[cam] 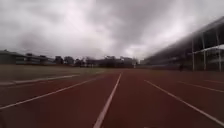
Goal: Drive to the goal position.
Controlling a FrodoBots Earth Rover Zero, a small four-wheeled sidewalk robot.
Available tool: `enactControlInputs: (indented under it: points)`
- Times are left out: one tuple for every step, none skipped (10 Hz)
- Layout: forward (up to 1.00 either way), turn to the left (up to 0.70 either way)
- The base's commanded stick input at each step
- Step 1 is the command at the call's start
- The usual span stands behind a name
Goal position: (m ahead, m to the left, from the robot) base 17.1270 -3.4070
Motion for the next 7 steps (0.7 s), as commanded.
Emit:
enactControlInputs:
  points:
    - [0.7, 0.0]
    - [0.7, 0.0]
    - [0.7, 0.0]
    - [0.7, 0.0]
    - [0.7, 0.0]
    - [0.7, 0.0]
    - [0.7, 0.0]
